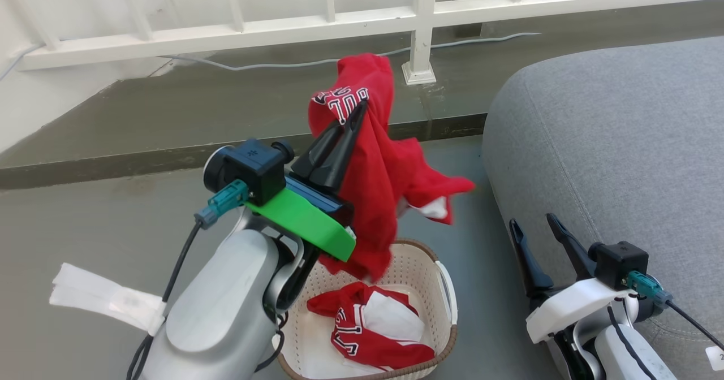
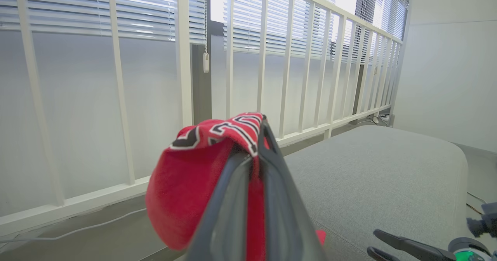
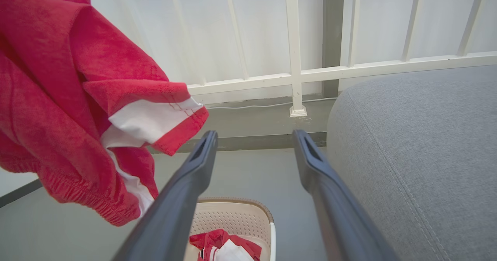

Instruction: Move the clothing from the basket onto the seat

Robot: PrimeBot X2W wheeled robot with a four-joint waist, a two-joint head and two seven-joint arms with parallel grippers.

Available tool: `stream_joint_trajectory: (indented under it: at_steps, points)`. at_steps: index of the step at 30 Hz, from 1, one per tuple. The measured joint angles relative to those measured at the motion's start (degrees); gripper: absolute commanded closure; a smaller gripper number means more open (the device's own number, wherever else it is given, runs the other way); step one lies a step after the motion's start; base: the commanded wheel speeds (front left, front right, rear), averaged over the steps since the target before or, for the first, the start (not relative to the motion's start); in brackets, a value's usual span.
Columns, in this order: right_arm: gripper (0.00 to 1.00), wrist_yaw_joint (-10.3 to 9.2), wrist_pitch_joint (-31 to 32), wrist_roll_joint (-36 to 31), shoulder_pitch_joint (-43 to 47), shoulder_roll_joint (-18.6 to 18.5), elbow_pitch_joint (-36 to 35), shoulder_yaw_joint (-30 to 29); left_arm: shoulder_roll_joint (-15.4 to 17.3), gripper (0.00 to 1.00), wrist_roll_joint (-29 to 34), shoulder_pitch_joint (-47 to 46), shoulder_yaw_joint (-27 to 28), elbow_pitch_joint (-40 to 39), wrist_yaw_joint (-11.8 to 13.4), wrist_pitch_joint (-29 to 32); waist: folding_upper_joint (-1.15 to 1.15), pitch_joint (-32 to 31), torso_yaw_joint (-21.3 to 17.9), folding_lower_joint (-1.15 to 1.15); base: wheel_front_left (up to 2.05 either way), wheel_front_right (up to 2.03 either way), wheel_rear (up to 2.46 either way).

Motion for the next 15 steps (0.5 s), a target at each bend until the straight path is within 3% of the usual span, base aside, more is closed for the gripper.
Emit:
stream_joint_trajectory:
  at_steps: [15]
  points:
    - [0.00,-0.05,0.0,0.4,1.2,0.4,-1.2,0.4,0.8,1.00,0.3,3.3,-0.2,-4.5,1.2,0.1,0.00,-0.3,0.3,0.00,0.00,0.00,0.00]
